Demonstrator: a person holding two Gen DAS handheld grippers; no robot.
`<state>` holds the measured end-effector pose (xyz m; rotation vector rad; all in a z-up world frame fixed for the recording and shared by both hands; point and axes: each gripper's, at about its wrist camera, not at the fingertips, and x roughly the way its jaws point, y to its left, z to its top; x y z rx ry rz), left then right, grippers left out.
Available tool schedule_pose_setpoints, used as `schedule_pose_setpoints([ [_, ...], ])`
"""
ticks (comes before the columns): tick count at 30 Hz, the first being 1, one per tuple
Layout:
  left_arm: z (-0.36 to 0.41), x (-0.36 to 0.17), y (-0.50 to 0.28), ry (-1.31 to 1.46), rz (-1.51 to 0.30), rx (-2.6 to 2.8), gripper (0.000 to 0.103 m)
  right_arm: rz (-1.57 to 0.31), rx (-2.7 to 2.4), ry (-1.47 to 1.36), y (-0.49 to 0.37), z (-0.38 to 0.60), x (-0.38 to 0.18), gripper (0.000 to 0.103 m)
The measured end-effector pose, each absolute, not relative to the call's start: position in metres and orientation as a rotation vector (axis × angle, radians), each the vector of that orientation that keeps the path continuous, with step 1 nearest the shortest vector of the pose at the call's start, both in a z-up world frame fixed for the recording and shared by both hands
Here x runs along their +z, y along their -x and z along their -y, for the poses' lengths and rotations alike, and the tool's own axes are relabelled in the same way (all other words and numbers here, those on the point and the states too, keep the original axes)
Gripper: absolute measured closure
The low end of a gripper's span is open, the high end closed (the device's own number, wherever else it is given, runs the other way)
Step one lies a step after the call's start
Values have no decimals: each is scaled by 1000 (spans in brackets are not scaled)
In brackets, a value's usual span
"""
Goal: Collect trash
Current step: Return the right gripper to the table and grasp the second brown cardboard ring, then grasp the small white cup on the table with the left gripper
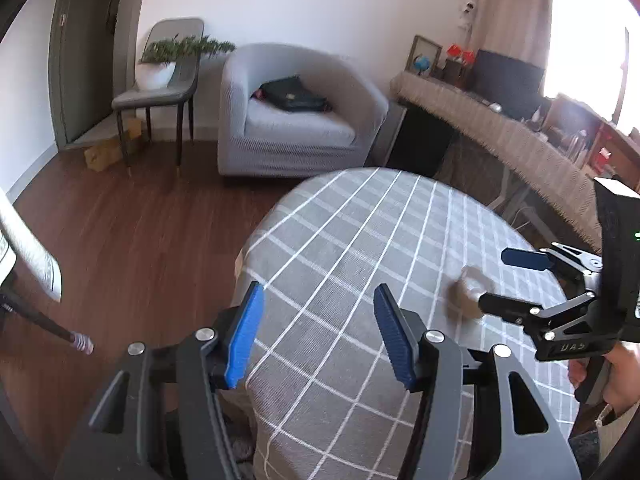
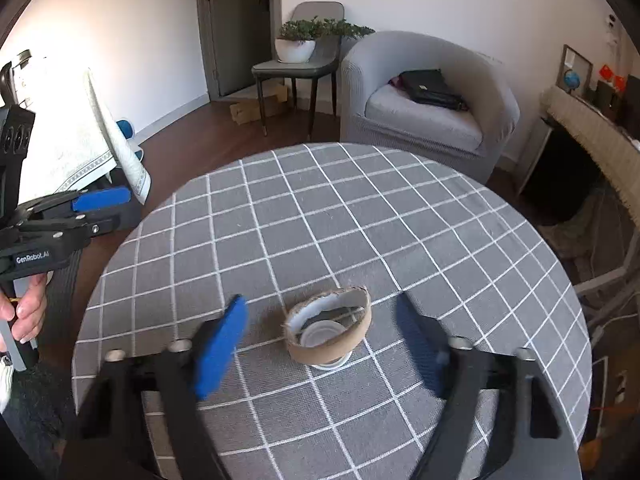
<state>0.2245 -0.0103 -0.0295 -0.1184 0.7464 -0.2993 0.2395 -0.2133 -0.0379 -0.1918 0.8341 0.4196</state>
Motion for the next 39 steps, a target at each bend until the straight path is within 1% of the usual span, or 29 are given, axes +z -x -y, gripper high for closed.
schedule_pose_setpoints([
  [7, 20, -35, -226, 125, -775, -316, 43, -870, 431, 188, -249, 210, -51, 34],
  [8, 22, -34, -225, 122, -772, -322, 43, -869, 429, 191, -250, 209, -51, 35],
  [9, 24, -33, -224, 120, -769, -329, 43, -873, 430, 187, -251, 208, -53, 44],
  [12, 31, -29, -221, 111, -763, -352, 42, -889, 410, 215, -255, 203, -58, 55],
  [13, 35, -28, -220, 104, -762, -360, 42, -886, 417, 204, -254, 204, -58, 56],
  [25, 85, -35, -221, 41, -799, -433, 41, -806, 435, -18, -260, 253, -34, 57],
  [31, 125, -39, -226, -23, -822, -471, 40, -800, 382, -103, -262, 294, -36, 57],
  [35, 160, -45, -226, -125, -859, -488, 40, -801, 367, -122, -260, 311, -38, 57],
  [39, 179, -50, -230, -178, -873, -477, 43, -804, 365, -137, -258, 323, -41, 57],
])
